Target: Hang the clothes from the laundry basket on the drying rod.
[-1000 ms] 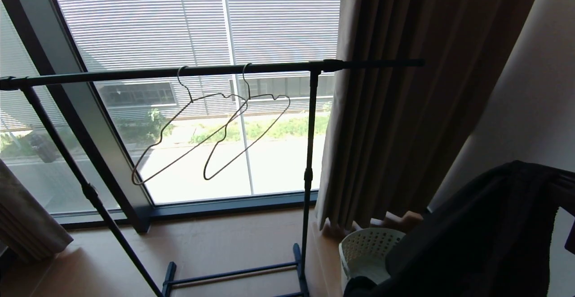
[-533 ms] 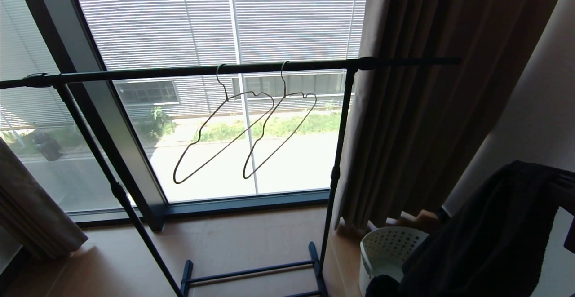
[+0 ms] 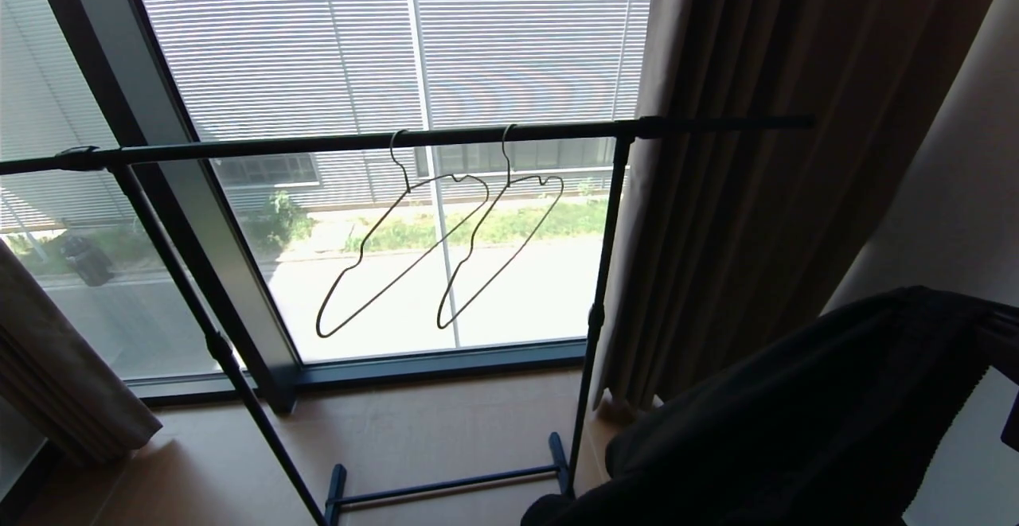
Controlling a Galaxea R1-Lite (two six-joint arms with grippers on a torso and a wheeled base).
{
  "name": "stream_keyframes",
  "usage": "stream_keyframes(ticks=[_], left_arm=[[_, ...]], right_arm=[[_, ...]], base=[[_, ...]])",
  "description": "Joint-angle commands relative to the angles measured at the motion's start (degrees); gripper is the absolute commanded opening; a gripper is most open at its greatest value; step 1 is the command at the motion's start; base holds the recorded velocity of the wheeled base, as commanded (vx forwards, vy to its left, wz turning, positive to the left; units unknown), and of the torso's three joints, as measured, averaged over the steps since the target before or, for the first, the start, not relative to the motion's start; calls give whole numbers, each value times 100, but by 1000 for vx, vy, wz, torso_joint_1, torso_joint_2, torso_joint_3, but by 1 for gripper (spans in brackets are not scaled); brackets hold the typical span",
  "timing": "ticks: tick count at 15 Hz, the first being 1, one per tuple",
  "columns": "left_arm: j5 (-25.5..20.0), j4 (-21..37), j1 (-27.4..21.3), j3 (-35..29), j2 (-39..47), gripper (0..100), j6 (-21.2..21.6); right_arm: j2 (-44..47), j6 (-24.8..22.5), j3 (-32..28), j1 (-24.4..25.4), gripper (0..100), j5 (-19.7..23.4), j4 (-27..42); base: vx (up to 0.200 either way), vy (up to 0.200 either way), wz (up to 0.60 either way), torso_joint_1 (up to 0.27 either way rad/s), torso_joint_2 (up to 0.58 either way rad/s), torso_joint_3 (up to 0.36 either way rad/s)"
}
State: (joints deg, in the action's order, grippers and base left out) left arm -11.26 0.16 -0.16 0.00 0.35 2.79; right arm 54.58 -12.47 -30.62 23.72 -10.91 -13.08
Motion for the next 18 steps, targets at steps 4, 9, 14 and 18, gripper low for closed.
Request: stream_keyframes(ticks=[4, 9, 14, 18], left_arm=[[-16, 11, -2, 0, 17, 100, 20], [63, 301, 192, -211, 808, 100, 459], [-684, 257, 121, -1512, 2847, 100, 723], [-965, -359, -1232, -1951, 4579, 100, 688]], right_arm=[[0, -98, 92, 1, 0, 1, -10], [308, -203, 92, 10, 0, -16, -2], [1073, -458, -822, 45, 0, -52, 34], [2004, -616, -1561, 765, 0, -298, -2]], base=[[0, 0, 0, 86, -200, -112], [0, 0, 0, 0, 0, 0], [0, 0, 0, 0, 0, 0], [0, 0, 0, 0, 0, 0]])
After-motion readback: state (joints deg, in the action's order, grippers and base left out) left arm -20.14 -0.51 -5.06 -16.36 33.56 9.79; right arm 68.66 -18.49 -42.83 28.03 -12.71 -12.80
